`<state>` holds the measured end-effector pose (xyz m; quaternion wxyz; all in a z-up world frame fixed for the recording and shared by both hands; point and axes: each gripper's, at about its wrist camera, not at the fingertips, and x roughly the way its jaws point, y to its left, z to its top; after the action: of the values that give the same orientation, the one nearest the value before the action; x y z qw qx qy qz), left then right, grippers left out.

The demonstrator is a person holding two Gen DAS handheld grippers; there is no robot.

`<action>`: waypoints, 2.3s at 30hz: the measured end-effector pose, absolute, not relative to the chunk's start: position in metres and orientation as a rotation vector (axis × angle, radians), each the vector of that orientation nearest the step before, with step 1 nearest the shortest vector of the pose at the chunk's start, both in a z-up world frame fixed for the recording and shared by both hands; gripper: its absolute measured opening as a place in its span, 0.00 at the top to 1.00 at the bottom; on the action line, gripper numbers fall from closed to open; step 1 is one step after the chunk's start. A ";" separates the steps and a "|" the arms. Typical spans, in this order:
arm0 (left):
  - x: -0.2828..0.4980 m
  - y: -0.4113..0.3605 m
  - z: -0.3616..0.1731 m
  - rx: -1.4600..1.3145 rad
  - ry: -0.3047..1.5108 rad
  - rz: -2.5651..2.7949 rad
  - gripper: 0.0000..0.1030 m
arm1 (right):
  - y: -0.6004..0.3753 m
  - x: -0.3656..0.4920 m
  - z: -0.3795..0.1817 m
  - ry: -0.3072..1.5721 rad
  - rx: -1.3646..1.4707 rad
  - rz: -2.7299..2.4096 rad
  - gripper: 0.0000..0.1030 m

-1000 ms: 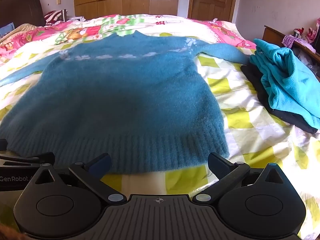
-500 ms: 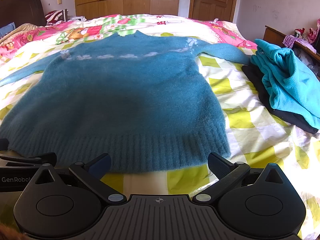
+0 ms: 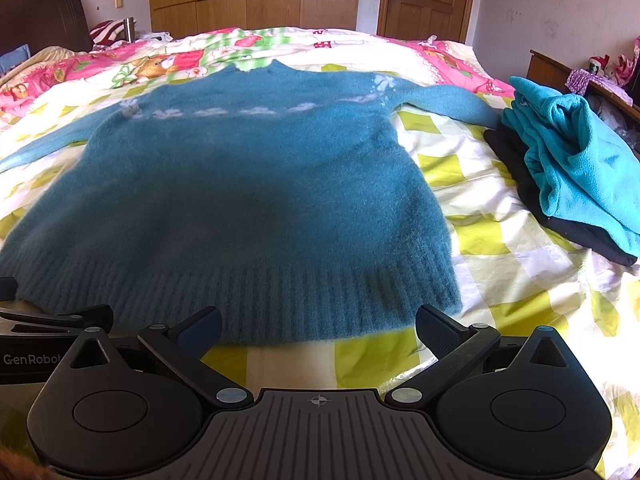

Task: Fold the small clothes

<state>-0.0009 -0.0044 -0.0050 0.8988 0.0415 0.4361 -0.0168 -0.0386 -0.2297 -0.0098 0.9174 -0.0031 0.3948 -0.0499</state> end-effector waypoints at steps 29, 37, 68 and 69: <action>-0.003 -0.007 -0.007 0.106 0.906 -0.042 0.00 | -0.230 -0.036 -0.011 0.810 -0.027 -0.121 0.00; -0.003 -0.012 -0.005 0.126 0.901 -0.045 0.00 | -0.235 -0.034 -0.012 0.809 -0.034 -0.136 0.00; -0.002 -0.016 -0.006 0.141 0.906 -0.052 0.00 | -0.242 -0.033 -0.014 0.825 -0.009 -0.149 0.00; -0.002 -0.016 -0.006 0.142 0.906 -0.053 0.00 | -0.242 -0.033 -0.014 0.826 -0.009 -0.149 0.00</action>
<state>-0.0020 -0.0158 -0.0064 0.8963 0.0686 0.4374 -0.0254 -0.0328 -0.2425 -0.0144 0.9132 -0.0044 0.4010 -0.0725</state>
